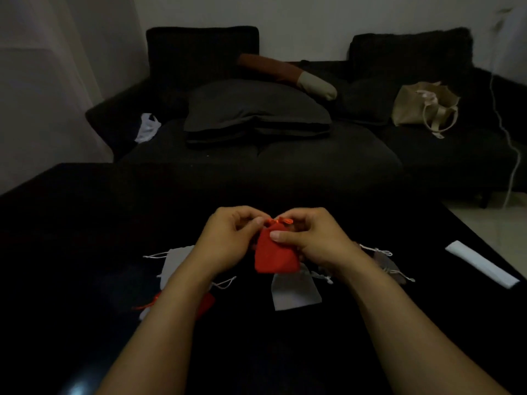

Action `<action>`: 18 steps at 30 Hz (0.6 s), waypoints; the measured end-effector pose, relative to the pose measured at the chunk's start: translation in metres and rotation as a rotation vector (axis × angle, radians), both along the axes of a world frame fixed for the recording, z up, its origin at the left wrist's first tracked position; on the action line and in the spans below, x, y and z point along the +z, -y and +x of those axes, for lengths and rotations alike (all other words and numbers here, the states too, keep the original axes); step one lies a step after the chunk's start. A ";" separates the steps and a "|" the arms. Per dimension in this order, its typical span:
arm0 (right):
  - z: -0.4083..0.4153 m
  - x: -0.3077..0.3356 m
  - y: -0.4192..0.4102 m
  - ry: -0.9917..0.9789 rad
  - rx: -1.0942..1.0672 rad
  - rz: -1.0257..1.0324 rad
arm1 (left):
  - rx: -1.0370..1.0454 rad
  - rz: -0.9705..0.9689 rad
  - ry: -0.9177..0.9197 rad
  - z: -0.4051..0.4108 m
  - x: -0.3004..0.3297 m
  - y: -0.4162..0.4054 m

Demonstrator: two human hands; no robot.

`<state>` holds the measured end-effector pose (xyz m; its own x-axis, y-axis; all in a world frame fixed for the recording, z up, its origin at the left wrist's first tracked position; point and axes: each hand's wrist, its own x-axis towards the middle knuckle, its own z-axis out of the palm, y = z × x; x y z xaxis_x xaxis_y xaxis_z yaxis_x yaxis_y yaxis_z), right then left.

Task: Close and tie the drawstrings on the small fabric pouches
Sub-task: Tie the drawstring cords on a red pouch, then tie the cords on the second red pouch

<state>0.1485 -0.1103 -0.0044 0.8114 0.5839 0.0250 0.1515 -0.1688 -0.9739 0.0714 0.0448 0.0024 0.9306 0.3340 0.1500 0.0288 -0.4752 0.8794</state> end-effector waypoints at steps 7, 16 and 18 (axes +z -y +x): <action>-0.010 -0.013 -0.026 0.565 -0.208 -0.718 | 0.243 0.415 -0.772 -0.044 -0.003 -0.065; -0.079 -0.039 -0.099 0.360 0.306 -0.606 | 0.170 0.445 -0.936 -0.066 -0.027 -0.090; -0.078 -0.049 -0.109 0.380 0.275 -0.668 | 0.173 0.485 -0.897 -0.066 -0.034 -0.093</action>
